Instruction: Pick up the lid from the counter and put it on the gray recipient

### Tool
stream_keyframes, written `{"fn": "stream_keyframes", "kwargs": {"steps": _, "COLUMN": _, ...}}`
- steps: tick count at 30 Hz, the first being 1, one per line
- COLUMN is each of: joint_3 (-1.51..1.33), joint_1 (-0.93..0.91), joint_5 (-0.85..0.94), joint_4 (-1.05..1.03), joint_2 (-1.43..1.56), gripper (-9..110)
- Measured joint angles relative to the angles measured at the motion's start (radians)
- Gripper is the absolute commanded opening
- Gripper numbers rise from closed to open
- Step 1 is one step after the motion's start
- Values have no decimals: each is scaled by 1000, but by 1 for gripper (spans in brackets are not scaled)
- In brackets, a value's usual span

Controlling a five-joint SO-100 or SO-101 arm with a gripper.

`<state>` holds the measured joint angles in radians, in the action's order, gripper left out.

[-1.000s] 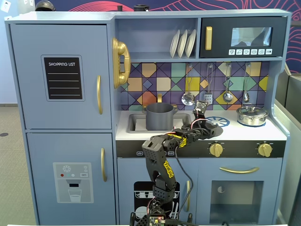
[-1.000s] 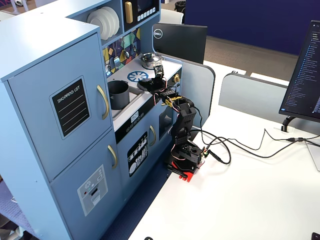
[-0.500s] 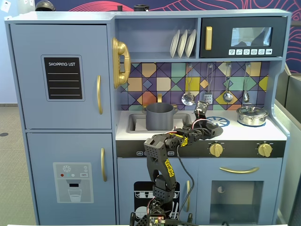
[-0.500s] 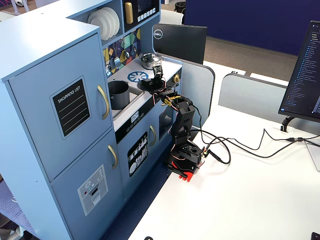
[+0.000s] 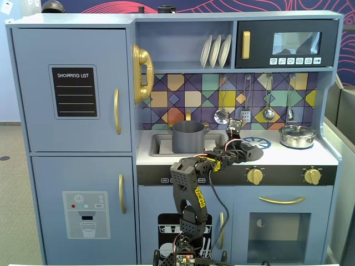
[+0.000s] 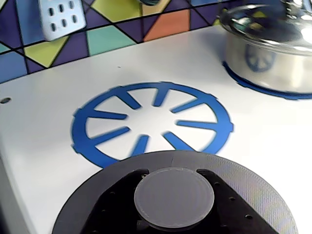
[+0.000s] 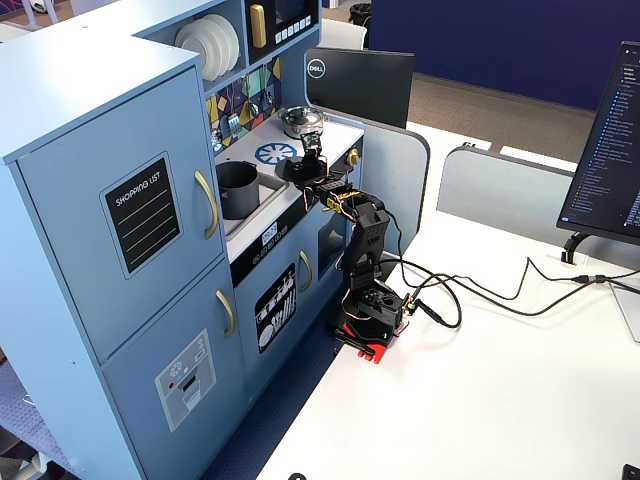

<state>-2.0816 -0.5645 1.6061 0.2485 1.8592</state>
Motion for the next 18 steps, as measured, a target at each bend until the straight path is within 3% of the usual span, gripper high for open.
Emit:
{"fn": "stream_keyframes", "kwargs": {"steps": 9, "joint_3": 212, "joint_1": 32, "joint_5": 9, "joint_4": -61, "joint_2": 0, "gripper": 0}}
{"fn": "stream_keyframes", "kwargs": {"steps": 18, "joint_3": 364, "joint_1": 190, "joint_5": 11, "joint_4": -232, "joint_2": 31, "gripper": 0}}
